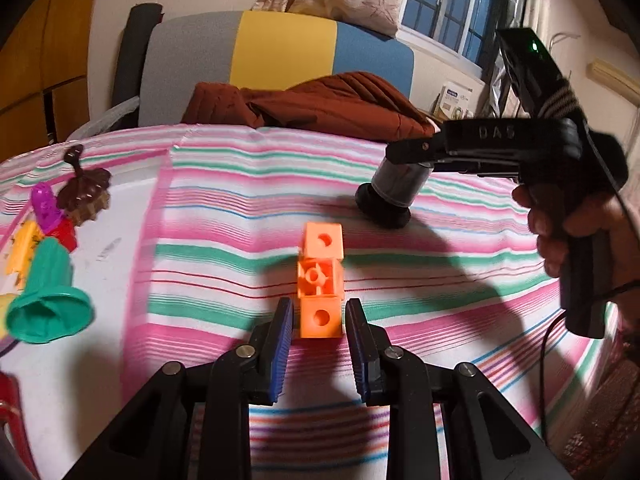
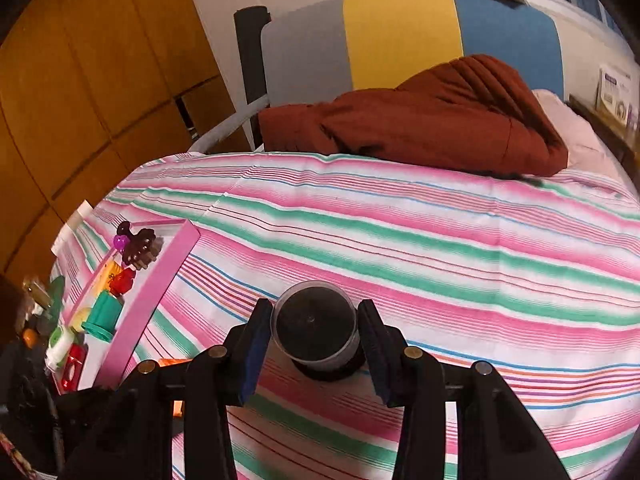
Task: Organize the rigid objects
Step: 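Lower the orange blocks into the tray and open the left tool while the right tool holds the cup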
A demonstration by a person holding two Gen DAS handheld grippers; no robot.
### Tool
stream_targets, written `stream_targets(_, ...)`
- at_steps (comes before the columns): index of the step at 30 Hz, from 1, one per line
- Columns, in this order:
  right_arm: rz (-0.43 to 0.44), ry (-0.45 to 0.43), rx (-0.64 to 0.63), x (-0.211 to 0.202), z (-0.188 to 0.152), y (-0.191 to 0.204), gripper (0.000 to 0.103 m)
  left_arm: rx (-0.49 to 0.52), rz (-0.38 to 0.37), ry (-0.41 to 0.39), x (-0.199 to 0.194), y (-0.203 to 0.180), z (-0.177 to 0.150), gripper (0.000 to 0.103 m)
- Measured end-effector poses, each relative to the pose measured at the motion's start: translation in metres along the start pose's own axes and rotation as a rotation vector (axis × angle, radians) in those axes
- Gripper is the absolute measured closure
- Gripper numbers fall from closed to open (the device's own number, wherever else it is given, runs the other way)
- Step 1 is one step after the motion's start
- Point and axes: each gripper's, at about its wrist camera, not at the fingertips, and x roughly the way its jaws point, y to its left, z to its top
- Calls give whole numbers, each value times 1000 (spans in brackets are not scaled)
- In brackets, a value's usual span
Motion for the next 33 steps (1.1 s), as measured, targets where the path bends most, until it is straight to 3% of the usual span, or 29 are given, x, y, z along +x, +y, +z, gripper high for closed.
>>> stream_targets(4,4,-38,-8,-5,3,4,59,-21,6,-33,-17,5,11,76)
stream_targets(9,14,-57,-4,-5,3,7,59,-123,22,-63,-33,30,33,76)
stream_targets(11,8,-62,-8,-6,4,8,59,-161,34,-46,-33,43,40,76)
stream_targets(13,14,-53,-1,-6,4,9,59,-206,-1,-8,-30,54,44,76)
stream_targets(15,28,-51,13,-6,3,8,59,-199,-16,33,-25,50,43,76)
stream_targets(17,26,-54,11,-6,3,9,59,-150,-46,63,-18,34,41,71)
stream_targets(19,29,-51,14,-6,3,9,59,-118,-78,103,-7,18,39,51)
stream_targets(20,27,-49,15,-5,2,9,59,-86,-63,131,3,7,37,51)
stream_targets(21,27,-48,14,-5,2,8,59,-66,-46,143,7,2,35,51)
stream_targets(24,29,-47,23,-5,1,6,59,-28,-14,208,30,-7,32,82)
stream_targets(33,30,-43,22,-4,-1,10,59,-170,-5,102,-1,36,51,82)
